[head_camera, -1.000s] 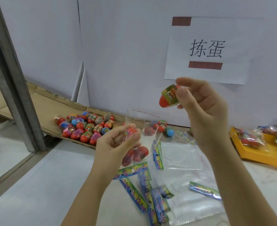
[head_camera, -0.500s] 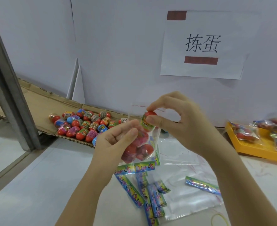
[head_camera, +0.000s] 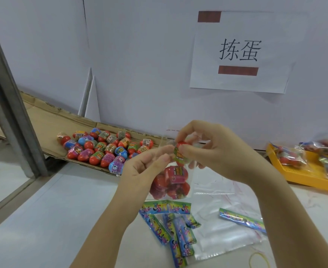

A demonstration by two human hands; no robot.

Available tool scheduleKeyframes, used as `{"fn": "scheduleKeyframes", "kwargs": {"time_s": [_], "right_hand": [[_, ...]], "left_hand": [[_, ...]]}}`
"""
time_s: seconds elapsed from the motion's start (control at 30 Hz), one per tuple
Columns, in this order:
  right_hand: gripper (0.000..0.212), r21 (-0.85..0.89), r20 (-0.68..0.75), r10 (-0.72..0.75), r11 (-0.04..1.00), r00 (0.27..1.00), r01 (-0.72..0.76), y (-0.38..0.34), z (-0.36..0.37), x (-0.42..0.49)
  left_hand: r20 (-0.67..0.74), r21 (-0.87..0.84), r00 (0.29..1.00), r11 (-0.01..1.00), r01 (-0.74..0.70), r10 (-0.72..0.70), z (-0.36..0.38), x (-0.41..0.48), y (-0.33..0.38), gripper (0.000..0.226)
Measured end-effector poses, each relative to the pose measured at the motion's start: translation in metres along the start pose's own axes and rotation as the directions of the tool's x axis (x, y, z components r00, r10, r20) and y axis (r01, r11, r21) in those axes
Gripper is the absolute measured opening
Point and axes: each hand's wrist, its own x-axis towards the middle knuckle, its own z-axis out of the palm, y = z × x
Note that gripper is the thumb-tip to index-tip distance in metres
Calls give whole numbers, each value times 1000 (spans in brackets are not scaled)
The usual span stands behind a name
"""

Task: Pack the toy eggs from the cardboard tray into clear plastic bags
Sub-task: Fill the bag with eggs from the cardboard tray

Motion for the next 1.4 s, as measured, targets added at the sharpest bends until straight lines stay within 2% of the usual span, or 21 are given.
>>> {"fn": "scheduleKeyframes", "kwargs": {"time_s": [0.07, 0.17, 0.3, 0.4, 0.53, 0.63, 0.83, 1.1, 1.17, 1.27, 1.33, 1.4], "right_hand": [[6, 66, -73, -4, 998, 997, 9, 2, 0, 1], [7, 112, -115, -1, 994, 993, 14, 5, 1, 3], [3, 92, -90, 6, 996, 996, 2, 6, 9, 4], [4, 101, -112, 5, 995, 994, 7, 4, 13, 4], [11, 16, -127, -12, 1000, 992, 14, -1, 8, 2], [11, -3, -102, 1, 1000, 995, -2, -4, 0, -2], [22, -57, -61, 42, 997, 997, -45, -10, -8, -5], [63, -175, 27, 19, 985, 999, -14, -11, -10, -7], [52, -179, 1, 16, 984, 1000, -16, -9, -10, -6], [20, -72, -47, 29, 997, 998, -32, -7, -7, -4], [16, -93, -41, 49, 994, 998, -52, -7, -5, -2], [18, -172, 48, 76, 983, 996, -67, -6, -4, -2]], "left_hand": [[53, -10, 998, 1000, 29, -28, 1, -1, 1, 36], [70, 91, 995, 994, 65, -71, 3, -3, 1, 59], [22, 301, 998, 953, 48, -57, 5, -3, -3, 47], [-24, 336, 1000, 942, 16, -8, 4, -3, -4, 41], [-84, 306, 996, 952, 23, 3, 3, -3, -3, 44], [-47, 220, 999, 975, 21, -11, 4, -4, 1, 38], [28, 72, 999, 997, -17, 15, 5, -4, 7, 45], [51, 12, 998, 999, -39, 39, 3, -4, 8, 50], [40, 28, 998, 998, -56, 55, 4, -5, 7, 55], [11, 71, 996, 993, -92, 91, 8, -5, 5, 60], [-9, 114, 994, 987, -111, 113, 9, -7, 4, 63], [-3, 164, 991, 978, -131, 133, 9, -8, 3, 61]]}}
